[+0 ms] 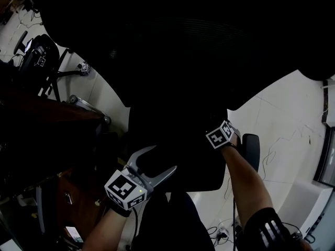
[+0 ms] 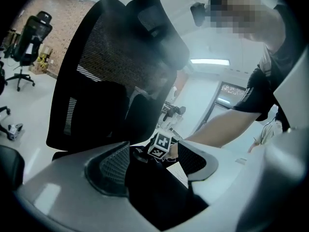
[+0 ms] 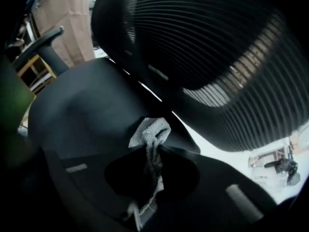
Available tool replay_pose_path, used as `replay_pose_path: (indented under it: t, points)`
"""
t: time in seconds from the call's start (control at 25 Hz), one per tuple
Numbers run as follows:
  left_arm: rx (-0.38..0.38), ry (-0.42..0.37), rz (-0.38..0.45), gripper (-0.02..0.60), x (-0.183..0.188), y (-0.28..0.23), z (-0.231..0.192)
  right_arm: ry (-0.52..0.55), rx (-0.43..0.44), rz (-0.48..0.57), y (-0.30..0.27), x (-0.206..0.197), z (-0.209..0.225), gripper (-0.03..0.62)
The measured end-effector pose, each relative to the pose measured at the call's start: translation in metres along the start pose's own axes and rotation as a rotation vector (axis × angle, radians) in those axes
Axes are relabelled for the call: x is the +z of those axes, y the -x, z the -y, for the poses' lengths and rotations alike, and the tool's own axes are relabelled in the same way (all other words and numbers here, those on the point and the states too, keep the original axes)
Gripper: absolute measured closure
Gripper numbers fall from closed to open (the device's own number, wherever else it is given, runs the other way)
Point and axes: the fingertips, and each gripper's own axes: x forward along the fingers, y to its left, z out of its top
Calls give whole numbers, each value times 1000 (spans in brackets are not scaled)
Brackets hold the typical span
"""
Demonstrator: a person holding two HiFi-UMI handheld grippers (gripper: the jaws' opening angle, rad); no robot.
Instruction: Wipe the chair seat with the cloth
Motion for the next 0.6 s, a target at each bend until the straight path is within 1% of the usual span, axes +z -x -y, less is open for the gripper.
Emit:
replay_pose_path:
  t: [0.12, 0.2, 0.28, 0.4, 0.52, 0.6]
  points:
    - [1, -3, 1, 244, -2, 3, 3, -8, -14, -5, 4, -5, 6, 548]
    - [14, -2, 4, 244, -1, 10, 1, -33, 6, 50, 10, 10, 1, 548]
    - [34, -1, 8, 244, -1, 21, -4, -53, 55, 129, 18, 38, -18, 548]
    - [81, 3, 12, 244, -5, 46, -14, -44, 162, 231, 29, 91, -72, 548]
    - [135, 8, 21, 244, -8, 71, -26, 12, 264, 316, 37, 146, -136, 548]
    - [164, 11, 23, 244, -10, 84, -33, 55, 321, 342, 37, 174, -178, 548]
